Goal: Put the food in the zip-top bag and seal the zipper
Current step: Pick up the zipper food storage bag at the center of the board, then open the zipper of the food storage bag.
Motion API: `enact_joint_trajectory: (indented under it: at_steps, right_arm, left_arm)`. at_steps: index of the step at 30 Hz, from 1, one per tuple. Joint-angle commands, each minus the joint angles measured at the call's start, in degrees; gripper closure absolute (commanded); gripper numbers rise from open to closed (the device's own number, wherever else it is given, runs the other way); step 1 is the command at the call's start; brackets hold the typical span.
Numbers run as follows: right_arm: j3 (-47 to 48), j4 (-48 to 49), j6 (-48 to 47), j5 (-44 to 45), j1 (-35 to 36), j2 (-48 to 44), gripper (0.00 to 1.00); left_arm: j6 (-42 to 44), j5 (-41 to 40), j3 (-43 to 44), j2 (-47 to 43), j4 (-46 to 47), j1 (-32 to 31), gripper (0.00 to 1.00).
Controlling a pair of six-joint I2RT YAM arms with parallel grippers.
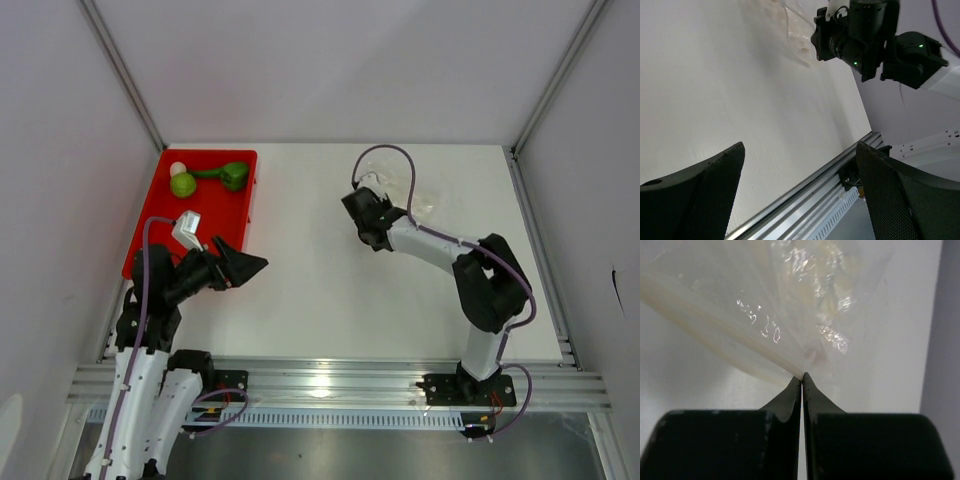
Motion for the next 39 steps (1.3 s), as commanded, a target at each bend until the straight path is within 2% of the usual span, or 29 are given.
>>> enact_joint_trajectory:
  at_steps: [1, 2, 8, 11, 19, 28, 35, 39]
  right_arm:
    - [8.6, -12.8, 13.6, -9.7, 2.6, -7.9, 1.0]
    - [9.8, -14.3, 15.4, -16.6, 2.4, -8.9, 1.0]
    - [12.6, -18.6, 26.0, -37.9, 2.1, -16.0, 1.0]
    - [13.4, -20.2, 29.7, -43.0, 3.2, -16.6, 1.0]
    - [14.8, -22.9, 34.6, -39.8, 11.3, -14.8, 1.0]
    - [16.2, -22.1, 37.8, -39.1, 16.0, -13.7, 1.0]
    - [17.2, -22.0, 38.7, -37.9, 17.1, -15.9, 1.0]
    - [17.2, -21.7, 39.2, -38.1, 17.7, -17.4, 1.0]
  left_arm:
    - [-2.5, 1.6, -1.2, 1.0, 8.1, -2.5, 0.08]
    - [-3.0, 0.9, -2.0, 1.4, 9.5, -5.2, 0.09]
    - [-3.5, -10.0, -1.0, 9.2, 15.3, -19.7, 0.09]
    - [-4.0, -12.9, 0.0, 13.7, 17.1, -22.8, 0.09]
    - [-3.5, -20.9, 4.6, 18.5, 18.0, -29.2, 0.09]
    - [-3.4, -26.9, 6.0, 22.8, 15.4, -34.4, 0.09]
    - [-3.2, -32.6, 2.9, 19.8, 13.4, -34.8, 0.1]
    - [-2.5, -33.9, 1.7, 19.4, 12.7, -34.9, 0.15]
